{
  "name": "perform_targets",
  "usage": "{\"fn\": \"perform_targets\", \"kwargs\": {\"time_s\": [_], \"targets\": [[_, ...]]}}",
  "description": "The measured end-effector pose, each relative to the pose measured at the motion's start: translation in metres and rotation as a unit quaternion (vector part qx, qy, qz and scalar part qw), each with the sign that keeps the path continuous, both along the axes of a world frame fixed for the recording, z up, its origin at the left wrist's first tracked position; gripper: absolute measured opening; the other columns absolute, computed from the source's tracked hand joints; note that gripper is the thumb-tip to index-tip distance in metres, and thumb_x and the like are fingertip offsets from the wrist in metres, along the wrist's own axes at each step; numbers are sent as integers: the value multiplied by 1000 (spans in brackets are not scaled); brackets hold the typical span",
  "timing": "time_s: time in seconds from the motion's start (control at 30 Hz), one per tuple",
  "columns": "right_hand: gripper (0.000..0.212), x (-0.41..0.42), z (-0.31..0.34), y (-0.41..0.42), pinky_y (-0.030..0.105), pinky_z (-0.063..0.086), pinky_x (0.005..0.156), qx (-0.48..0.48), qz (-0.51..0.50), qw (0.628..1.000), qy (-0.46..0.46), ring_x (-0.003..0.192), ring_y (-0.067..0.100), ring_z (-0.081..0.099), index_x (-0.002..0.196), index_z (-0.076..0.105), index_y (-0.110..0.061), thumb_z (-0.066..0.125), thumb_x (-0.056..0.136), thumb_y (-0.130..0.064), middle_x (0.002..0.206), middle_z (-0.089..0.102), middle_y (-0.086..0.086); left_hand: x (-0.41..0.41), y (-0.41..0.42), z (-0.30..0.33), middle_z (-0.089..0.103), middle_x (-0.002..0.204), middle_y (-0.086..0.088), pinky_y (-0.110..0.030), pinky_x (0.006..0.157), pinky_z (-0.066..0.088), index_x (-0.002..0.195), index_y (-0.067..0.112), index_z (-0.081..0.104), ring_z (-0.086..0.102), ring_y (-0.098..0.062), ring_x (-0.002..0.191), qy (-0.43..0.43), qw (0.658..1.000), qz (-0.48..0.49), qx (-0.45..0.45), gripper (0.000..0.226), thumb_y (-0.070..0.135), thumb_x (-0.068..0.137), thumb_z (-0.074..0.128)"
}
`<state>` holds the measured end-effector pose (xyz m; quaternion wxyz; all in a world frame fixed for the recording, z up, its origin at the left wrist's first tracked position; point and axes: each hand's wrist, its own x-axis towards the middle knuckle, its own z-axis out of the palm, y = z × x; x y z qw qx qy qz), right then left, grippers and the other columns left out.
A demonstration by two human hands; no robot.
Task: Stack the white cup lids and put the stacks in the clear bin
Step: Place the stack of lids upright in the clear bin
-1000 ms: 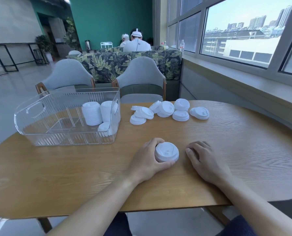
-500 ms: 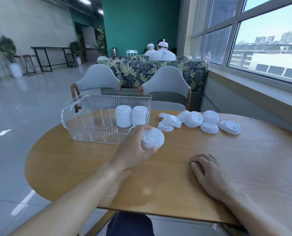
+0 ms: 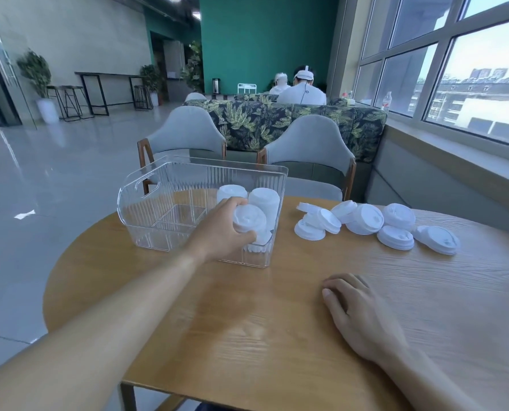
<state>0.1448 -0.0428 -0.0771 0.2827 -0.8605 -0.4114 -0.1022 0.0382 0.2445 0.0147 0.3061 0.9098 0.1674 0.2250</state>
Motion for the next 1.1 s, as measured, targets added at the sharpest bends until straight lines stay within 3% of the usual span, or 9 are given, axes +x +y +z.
{"fn": "perform_targets", "kwargs": {"time_s": [0.17, 0.27, 0.4, 0.53, 0.7, 1.1], "targets": [[27, 6, 1, 14, 22, 42, 97, -11, 3, 1000, 6, 117, -3, 46, 109, 67, -35, 44, 99, -47, 115, 55, -30, 23, 17, -6, 50, 143, 10, -30, 101, 44, 146, 25, 44, 53, -7, 112, 39, 999, -1, -11, 73, 30, 81, 78], [27, 10, 1, 19, 22, 42, 98, -11, 0, 1000, 10, 119, -4, 45, 110, 66, -35, 45, 100, -47, 115, 55, -29, 35, 26, -9, 52, 142, 10, -29, 98, 45, 144, 26, 46, 53, -11, 119, 80, 996, -6, -23, 74, 33, 79, 79], [26, 10, 0, 19, 21, 40, 98, -7, -1, 1000, 14, 121, -3, 45, 111, 66, -34, 45, 100, -45, 117, 54, -29, 46, 30, -6, 54, 134, 12, -29, 93, 45, 139, 26, 50, 55, -13, 117, 123, 992, -19, -27, 71, 35, 77, 83], [26, 9, 0, 19, 15, 35, 94, -7, -3, 1000, 18, 120, -4, 45, 112, 66, -34, 46, 100, -45, 117, 53, -30, 53, 30, -5, 55, 131, 11, -34, 100, 48, 135, 23, 52, 56, -14, 118, 160, 987, -26, -16, 70, 35, 75, 85], [26, 6, 2, 18, 15, 34, 94, -10, -4, 1000, 18, 121, -5, 45, 112, 67, -32, 47, 100, -44, 118, 54, -29, 59, 26, -5, 65, 121, 1, -42, 99, 52, 119, 17, 60, 63, -20, 110, 206, 978, -20, 19, 51, 32, 76, 84], [28, 5, 2, 18, 17, 37, 99, -8, -1, 1000, 18, 124, -5, 43, 111, 67, -32, 45, 100, -46, 122, 55, -28, 68, 23, -5, 68, 117, 0, -41, 93, 54, 117, 16, 64, 65, -21, 104, 236, 970, -3, 59, 53, 39, 75, 86]]}}
